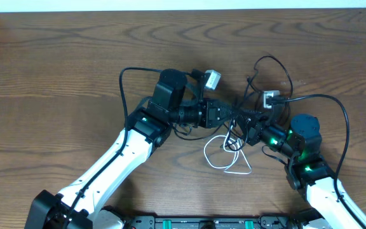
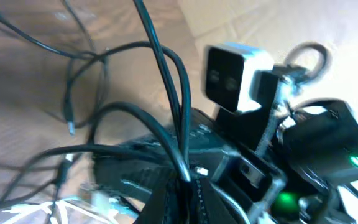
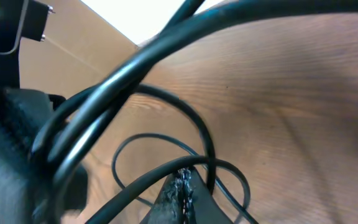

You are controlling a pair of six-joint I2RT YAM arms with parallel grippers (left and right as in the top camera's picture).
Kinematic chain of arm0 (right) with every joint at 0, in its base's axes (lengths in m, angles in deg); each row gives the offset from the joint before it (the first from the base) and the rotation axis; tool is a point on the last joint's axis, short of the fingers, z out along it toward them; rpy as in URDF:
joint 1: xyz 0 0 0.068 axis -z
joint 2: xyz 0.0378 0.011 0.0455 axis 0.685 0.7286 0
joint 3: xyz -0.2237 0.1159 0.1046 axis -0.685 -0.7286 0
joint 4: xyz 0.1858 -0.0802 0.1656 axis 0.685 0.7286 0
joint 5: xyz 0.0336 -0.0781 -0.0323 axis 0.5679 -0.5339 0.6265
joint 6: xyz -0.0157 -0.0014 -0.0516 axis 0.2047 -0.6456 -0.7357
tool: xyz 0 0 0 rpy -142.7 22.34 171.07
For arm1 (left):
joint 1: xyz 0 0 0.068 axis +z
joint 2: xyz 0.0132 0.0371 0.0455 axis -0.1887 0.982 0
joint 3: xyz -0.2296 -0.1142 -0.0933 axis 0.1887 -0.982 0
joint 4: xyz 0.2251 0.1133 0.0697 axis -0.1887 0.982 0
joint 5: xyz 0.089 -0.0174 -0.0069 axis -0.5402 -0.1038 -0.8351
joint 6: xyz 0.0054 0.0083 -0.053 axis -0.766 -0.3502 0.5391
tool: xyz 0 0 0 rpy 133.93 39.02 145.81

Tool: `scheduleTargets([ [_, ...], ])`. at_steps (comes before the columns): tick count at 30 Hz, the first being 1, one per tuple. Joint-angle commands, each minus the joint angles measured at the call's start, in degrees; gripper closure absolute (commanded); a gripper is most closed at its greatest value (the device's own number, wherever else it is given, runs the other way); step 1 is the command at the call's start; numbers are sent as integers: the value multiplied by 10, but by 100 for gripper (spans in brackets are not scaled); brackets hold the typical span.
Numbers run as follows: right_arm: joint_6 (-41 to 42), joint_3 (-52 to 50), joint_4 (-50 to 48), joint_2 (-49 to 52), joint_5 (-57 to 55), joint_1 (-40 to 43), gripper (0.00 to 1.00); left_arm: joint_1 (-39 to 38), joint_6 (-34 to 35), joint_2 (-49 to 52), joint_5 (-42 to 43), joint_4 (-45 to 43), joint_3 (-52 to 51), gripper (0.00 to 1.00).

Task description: Untangle cables

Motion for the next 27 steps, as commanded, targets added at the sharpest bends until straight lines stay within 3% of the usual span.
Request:
scheduleTargets([
  [1, -33, 5, 5, -20, -9, 0, 98, 0, 37, -5, -131, 9, 3, 93],
  [5, -48, 5, 53, -51, -25, 21, 91, 13, 138, -5, -243, 30, 3, 92],
  [9, -56, 5, 145, -82, -59, 50, 71, 31, 245, -5, -341, 74, 3, 92],
  [13, -76, 5, 175, -92, 35, 52, 53, 37, 348, -5, -400, 117, 3, 92],
  [16, -163, 5, 174, -90, 139, 40, 43, 35, 357, -5, -401, 123, 3, 92],
  [17, -193, 5, 181, -89, 153, 33, 32, 35, 360, -5, -399, 127, 3, 92],
  [19, -226, 5, 189, -85, 153, 21, 21, 35, 364, -5, -393, 133, 3, 92],
  [27, -279, 5, 169, -36, 81, -29, 15, 35, 363, -5, -334, 137, 3, 92],
])
